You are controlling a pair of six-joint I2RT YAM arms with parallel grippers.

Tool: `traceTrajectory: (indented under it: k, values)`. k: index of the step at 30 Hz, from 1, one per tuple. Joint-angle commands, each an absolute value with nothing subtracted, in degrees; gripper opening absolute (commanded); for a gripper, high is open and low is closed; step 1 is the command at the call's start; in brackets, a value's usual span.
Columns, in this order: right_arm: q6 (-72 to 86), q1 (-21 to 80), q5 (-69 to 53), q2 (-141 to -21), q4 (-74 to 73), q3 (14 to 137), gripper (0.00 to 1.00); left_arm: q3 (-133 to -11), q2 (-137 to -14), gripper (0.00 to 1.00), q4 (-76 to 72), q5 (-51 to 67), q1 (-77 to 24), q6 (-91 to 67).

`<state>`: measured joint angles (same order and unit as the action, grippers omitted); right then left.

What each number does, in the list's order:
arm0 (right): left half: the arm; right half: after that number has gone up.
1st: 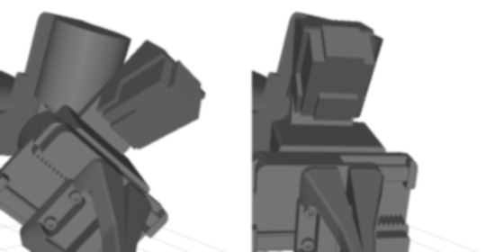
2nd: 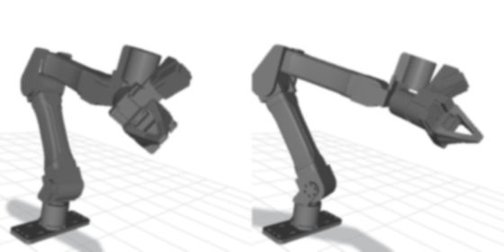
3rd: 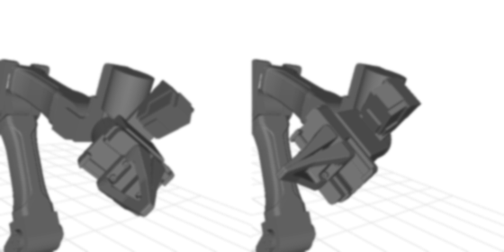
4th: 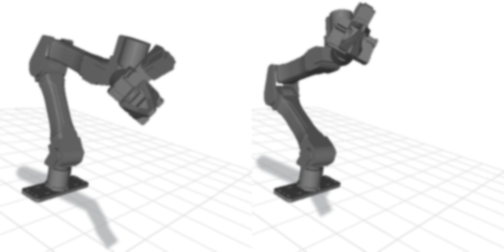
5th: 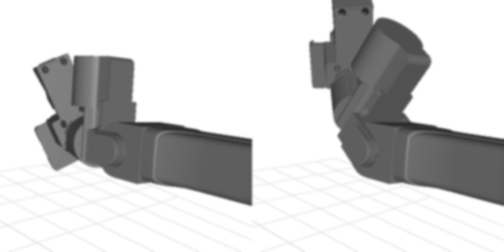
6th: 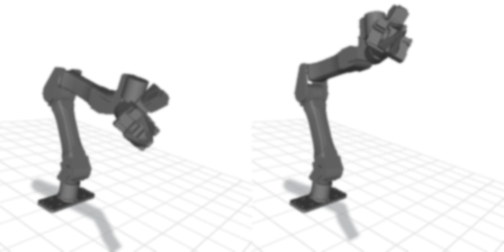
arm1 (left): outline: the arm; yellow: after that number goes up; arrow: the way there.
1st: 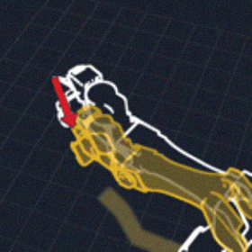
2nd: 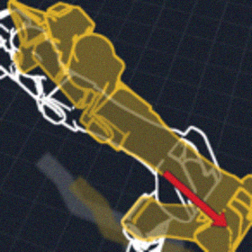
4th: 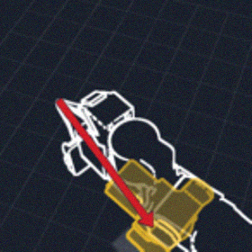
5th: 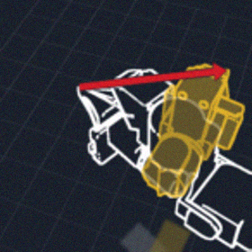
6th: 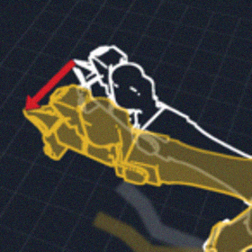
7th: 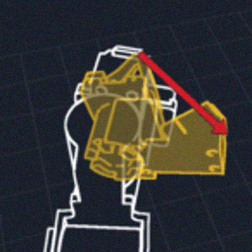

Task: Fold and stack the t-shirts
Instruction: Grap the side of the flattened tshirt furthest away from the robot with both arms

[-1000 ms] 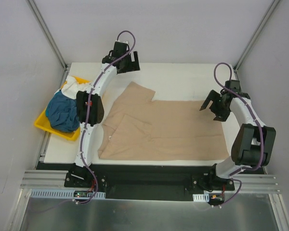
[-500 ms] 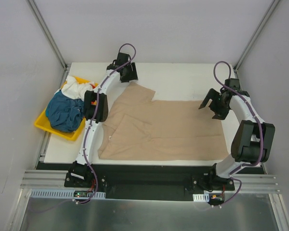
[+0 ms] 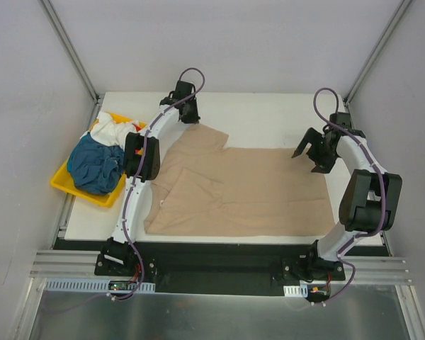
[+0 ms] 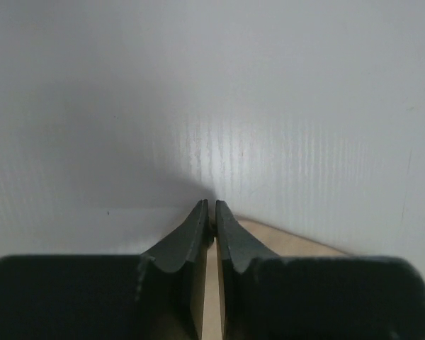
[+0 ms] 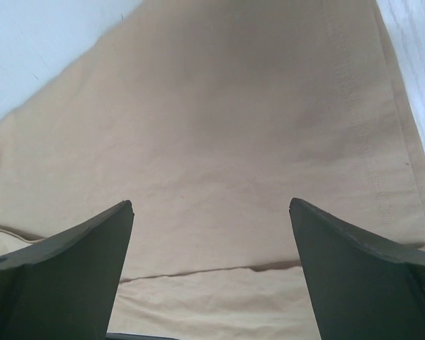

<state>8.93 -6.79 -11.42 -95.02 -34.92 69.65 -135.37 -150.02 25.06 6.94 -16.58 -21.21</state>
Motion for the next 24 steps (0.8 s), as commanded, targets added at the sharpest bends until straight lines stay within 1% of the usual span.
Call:
traceTrajectory:
  k: [1,5,10,13,16,17,19,20,21,24]
  values:
    - [10.55,-7.12,-11.78,-96.76,-34.54,75.05,0.97,-133.77,-146.78,0.00,27.60,5.80,-17.49,-18.02]
    - [9.67,-7.29,-6.44,-100.62,-37.69,81.54,0.97,-134.03,-145.46,0.00,27.51,6.85,-17.58,-17.32]
    - [7.91,-7.38,-0.36,-110.45,-44.20,94.71,0.97,-133.42,-142.30,0.00,27.42,8.26,-17.75,-16.00]
    - [7.12,-7.82,3.25,-116.34,-46.75,100.35,0.97,-131.67,-140.19,0.00,27.51,10.28,-17.93,-15.38]
    - [5.28,-9.14,2.03,-123.28,-48.07,108.17,0.97,-130.08,-138.43,0.00,27.33,10.98,-17.93,-14.77]
    - [5.01,-9.49,1.33,-125.05,-49.38,112.89,0.97,-129.21,-137.47,0.00,27.33,11.07,-17.93,-14.59]
    - [5.10,-10.54,-0.77,-130.39,-50.88,117.22,0.99,-128.32,-136.59,0.00,27.42,11.51,-17.93,-14.06]
    - [5.18,-10.89,-1.92,-132.00,-52.54,121.25,0.96,-127.19,-135.62,0.00,27.33,11.69,-17.93,-13.89]
    - [5.19,-10.99,-2.63,-133.40,-53.17,122.59,0.95,-126.74,-135.18,0.00,27.25,12.30,-17.93,-13.71]
    - [5.01,-10.99,-0.98,-135.44,-53.18,123.66,0.91,-125.16,-133.95,0.00,26.98,13.53,-18.02,-12.48]
